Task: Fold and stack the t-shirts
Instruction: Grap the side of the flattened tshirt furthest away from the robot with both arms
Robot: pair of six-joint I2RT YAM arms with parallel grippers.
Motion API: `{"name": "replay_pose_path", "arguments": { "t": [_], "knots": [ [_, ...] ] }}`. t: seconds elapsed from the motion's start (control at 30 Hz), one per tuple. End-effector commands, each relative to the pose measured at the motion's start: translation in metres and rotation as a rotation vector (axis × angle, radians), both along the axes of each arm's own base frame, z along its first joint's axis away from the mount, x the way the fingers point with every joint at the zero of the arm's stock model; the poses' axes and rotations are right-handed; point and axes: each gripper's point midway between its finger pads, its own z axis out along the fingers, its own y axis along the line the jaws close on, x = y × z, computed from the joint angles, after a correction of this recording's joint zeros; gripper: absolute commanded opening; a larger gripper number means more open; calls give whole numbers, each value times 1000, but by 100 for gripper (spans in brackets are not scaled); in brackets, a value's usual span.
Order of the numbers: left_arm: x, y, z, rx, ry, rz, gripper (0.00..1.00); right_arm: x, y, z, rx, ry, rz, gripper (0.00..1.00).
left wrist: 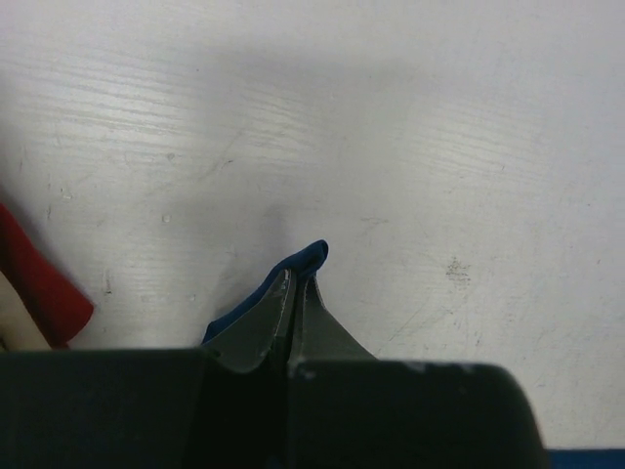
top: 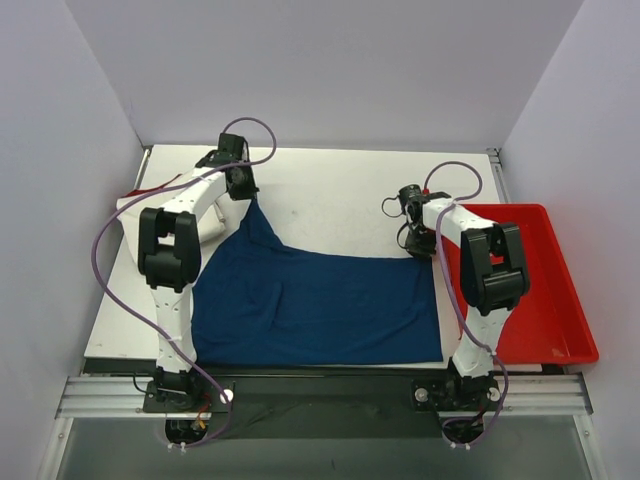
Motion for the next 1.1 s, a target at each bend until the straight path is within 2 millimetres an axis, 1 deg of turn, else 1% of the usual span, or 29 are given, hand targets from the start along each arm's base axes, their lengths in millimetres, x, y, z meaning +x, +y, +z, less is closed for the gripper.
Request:
{"name": "replay_pose_path", "arguments": {
  "t": [0.0,0.13,0.17,0.2,0.23,0.27,0.3,0.4,0.5,0.63,0.7,0.73,0.77,0.83,0.87,0.9,0.93,0.97,1.0,1.03,1.07],
  "knots": [
    [12,2,64,-69,-135,4,0,-3,-3,22,2,-36,-3,0],
    [14,-1,74,-116,-154,3,0,2,-3,33,6,-61,3,0],
    [15,-3,72,-137,-146,-6,0,5,-3,37,7,-71,4,0],
    [19,-5,78,-147,-158,-13,0,7,-2,39,6,-75,5,0],
    [20,-6,78,-153,-152,-15,0,9,-3,41,3,-79,7,0],
    [20,-7,73,-154,-135,-26,0,11,-2,43,4,-81,10,0],
    [21,-8,74,-153,-137,-29,0,16,-1,47,5,-94,11,0],
    [27,-8,80,-160,-156,-34,0,24,-1,54,-2,-108,20,0],
    [33,-7,93,-173,-191,-28,0,31,-1,63,-5,-129,25,0],
    [32,-5,105,-191,-210,-23,0,32,-1,69,-4,-141,31,0],
    [22,-4,106,-199,-199,-11,0,30,-1,72,-2,-145,32,0],
    [17,-2,105,-200,-189,-3,0,26,-1,71,-3,-137,31,0],
    [8,1,108,-207,-182,14,0,25,-2,75,1,-148,27,0],
    [-4,7,109,-211,-172,40,0,20,-2,75,5,-147,27,0],
    [-12,11,123,-211,-192,54,0,15,-1,76,9,-147,28,0],
    [-24,13,112,-205,-161,61,0,13,-1,78,13,-150,27,0],
    [-30,16,114,-203,-159,70,0,11,0,77,17,-149,27,0],
    [-40,17,123,-211,-169,74,0,6,1,79,21,-152,32,0],
    [-47,17,122,-212,-161,76,0,3,3,78,22,-147,36,0],
    [-60,19,110,-212,-125,83,0,1,4,78,26,-147,40,0],
    [-69,18,119,-228,-138,85,0,-1,4,80,27,-153,41,0]
  ]
}}
